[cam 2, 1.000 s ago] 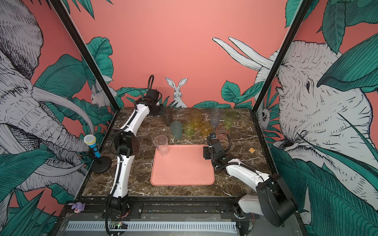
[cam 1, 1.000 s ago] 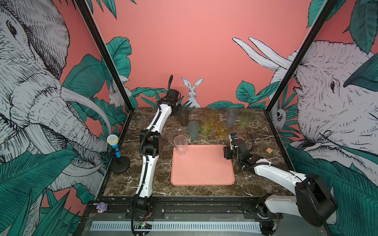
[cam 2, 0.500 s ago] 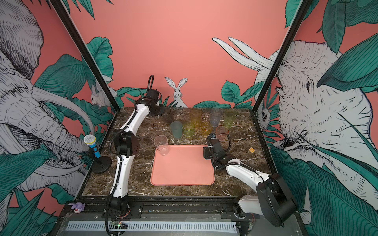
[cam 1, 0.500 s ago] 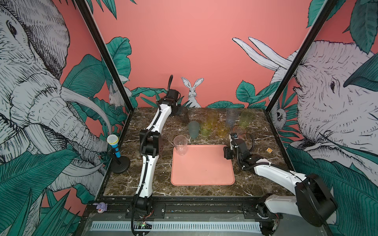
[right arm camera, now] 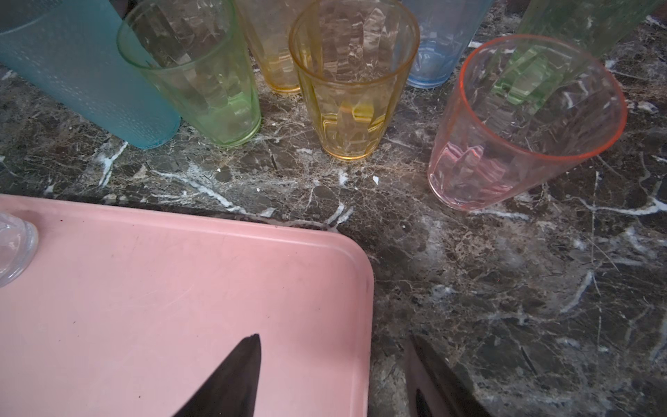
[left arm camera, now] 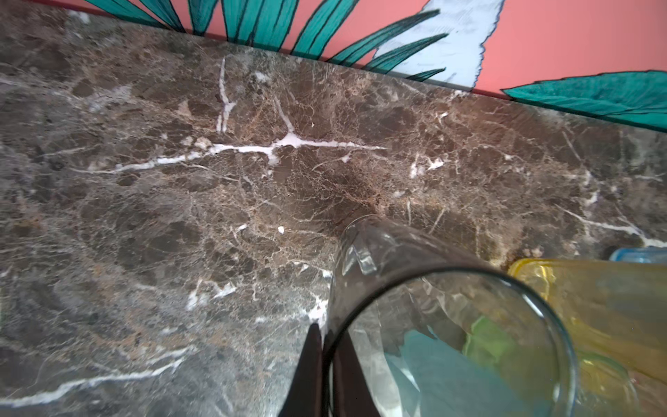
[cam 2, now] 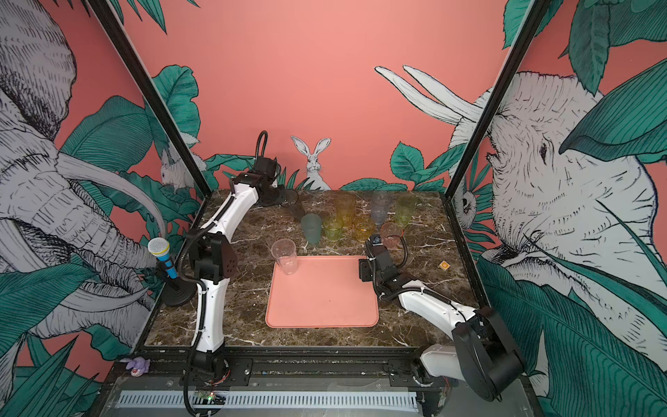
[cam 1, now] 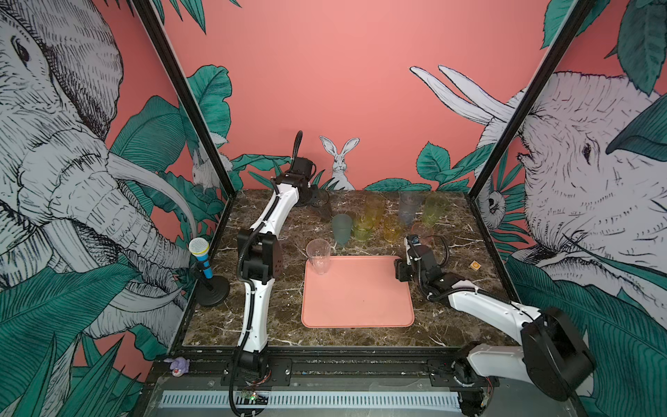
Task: Place the glasses into the tray
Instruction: 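Lift the grey-tinted glass with the left gripper and swing it toward the tray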
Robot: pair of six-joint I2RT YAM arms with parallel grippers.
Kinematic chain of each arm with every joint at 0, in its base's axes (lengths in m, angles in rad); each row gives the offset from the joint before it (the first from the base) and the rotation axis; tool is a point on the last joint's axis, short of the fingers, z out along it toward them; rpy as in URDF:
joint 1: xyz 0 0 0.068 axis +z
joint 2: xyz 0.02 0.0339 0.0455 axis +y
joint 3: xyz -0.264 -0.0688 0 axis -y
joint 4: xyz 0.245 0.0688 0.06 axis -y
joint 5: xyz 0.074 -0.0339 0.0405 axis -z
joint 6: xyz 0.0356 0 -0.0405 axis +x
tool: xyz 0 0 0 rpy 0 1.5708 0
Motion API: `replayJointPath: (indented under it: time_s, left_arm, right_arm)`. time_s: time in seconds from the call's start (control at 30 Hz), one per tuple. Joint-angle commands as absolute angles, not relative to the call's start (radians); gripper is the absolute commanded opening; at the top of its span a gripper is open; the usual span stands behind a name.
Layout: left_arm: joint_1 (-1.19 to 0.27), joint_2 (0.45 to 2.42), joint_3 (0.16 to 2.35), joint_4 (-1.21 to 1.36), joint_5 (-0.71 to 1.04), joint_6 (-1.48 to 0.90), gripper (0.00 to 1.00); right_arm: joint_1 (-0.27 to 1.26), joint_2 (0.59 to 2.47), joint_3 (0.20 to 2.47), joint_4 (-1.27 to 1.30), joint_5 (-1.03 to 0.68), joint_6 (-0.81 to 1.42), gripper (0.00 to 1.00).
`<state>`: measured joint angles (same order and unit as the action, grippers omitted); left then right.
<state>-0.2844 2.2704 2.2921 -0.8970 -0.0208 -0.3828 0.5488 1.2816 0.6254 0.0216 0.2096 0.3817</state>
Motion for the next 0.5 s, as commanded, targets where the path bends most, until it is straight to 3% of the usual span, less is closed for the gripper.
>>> replayJointPath:
  time_s: [0.0,0.47]
  left_arm:
    - [-0.285,2.134,2.258,-0.938,-0.034,-0.370,0.00]
    - [-0.285,1.868,2.118,-1.087,-0.088,-0.344,0.00]
  right_arm:
    - [0.545,1.262,0.655,0.021,0.227,0.384,0.65]
    - [0.545,1.253,0.652,0.023,0.226,0.383,0.65]
